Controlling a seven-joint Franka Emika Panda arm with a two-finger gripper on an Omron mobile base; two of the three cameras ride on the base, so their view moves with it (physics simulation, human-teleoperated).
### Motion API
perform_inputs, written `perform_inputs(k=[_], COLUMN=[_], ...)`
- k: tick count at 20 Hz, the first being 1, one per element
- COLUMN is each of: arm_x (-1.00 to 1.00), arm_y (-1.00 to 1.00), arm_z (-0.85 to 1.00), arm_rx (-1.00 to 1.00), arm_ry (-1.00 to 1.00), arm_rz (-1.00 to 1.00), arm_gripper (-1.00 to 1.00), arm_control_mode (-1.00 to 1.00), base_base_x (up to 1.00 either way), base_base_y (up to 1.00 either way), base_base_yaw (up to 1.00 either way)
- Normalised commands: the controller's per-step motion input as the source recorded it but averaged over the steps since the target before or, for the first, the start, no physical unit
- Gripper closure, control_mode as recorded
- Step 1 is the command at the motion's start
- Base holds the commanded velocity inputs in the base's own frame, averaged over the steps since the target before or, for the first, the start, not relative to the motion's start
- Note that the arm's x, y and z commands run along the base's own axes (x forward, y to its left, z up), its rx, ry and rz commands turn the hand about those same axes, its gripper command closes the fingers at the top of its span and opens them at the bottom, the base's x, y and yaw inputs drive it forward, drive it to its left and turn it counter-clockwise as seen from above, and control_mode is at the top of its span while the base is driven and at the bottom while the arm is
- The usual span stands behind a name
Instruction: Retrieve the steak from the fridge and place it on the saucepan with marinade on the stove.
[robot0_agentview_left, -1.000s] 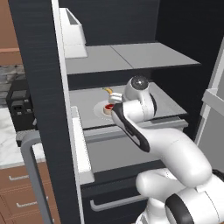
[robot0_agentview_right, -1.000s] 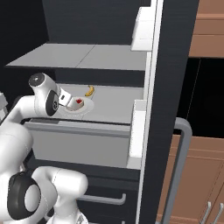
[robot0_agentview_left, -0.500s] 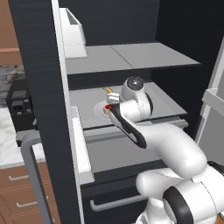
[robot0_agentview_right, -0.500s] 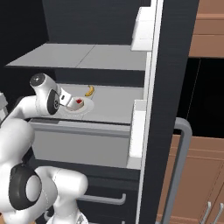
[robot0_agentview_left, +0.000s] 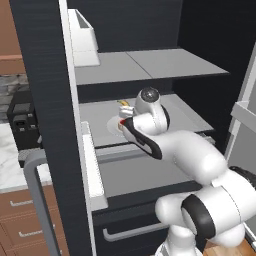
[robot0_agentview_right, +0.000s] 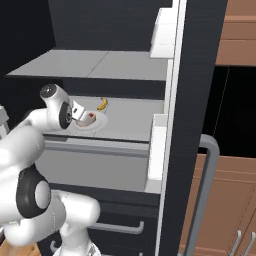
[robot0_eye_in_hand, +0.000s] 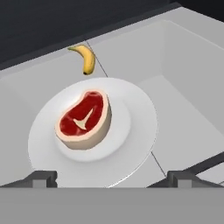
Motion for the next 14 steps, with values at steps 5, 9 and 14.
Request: perform_inputs(k=[5, 9, 14], arm_x=[0.34, 0.29, 0.25], arm_y=[0.07, 0.04, 0.0], arm_z=[-0.05, -0.11, -0.1], arm_rx=[0.0, 0.0, 0.0], arm_ry=[0.0, 0.0, 0.0], arm_rz=[0.0, -0.01, -0.02], arm_gripper=[-1.0, -1.0, -1.0], arm_control_mode=[-1.0, -1.0, -1.0], base_base_x=[0.0, 0.0, 0.0], base_base_y=[0.0, 0.0, 0.0], base_base_yaw=[0.0, 0.0, 0.0])
